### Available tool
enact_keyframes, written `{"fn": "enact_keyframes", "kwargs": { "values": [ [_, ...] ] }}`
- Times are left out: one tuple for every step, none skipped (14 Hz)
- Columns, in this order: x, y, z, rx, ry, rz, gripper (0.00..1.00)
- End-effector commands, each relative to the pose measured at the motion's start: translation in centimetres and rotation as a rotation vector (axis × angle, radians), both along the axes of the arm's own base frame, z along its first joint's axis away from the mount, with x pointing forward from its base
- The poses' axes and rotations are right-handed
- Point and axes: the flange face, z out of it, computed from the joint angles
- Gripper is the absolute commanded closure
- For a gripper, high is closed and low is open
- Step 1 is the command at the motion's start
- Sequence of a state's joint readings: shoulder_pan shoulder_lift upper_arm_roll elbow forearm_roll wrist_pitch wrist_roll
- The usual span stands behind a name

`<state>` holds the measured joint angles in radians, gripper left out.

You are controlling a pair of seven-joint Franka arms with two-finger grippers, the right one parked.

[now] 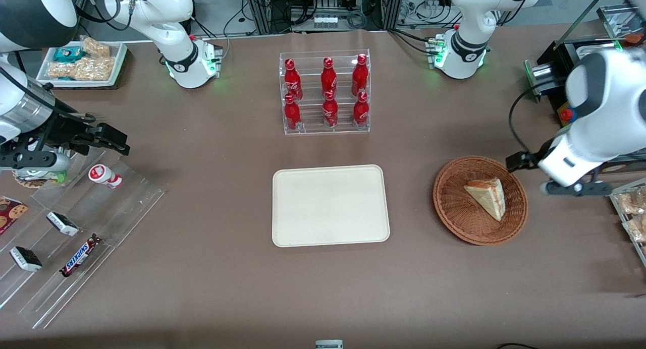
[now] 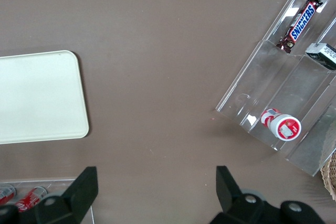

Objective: Place sandwich from basket to tray
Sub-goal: 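Lower the open left gripper over the wrapped sandwich in the wicker basket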

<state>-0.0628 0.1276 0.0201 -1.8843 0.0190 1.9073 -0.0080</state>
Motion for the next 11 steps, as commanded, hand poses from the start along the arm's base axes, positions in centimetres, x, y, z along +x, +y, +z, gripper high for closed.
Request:
{"fn": "enact_keyframes", "kwargs": {
  "values": [
    [-1.4, 0.4, -3.6, 0.009, -0.032, 0.023, 0.00],
    [-1.7, 0.5, -5.2, 0.013, -0.040, 0.050, 0.00],
    [-2.2, 0.5, -6.4, 0.016, -0.054, 0.092, 0.00],
    [-2.8, 0.5, -7.5, 0.018, -0.071, 0.171, 0.00],
    [-3.0, 0.5, -8.2, 0.023, -0.087, 0.279, 0.00],
    [-3.1, 0.5, -8.8, 0.027, -0.102, 0.384, 0.00],
    [-3.0, 0.4, -9.3, 0.025, -0.123, 0.470, 0.00],
    [-3.2, 0.4, -10.0, 0.024, -0.132, 0.548, 0.00],
    [-3.2, 0.4, -11.1, 0.024, -0.144, 0.644, 0.00],
    [-3.2, 0.3, -12.3, 0.023, -0.153, 0.731, 0.00],
    [-3.1, 0.2, -13.8, 0.018, -0.166, 0.795, 0.00]
  ]
}}
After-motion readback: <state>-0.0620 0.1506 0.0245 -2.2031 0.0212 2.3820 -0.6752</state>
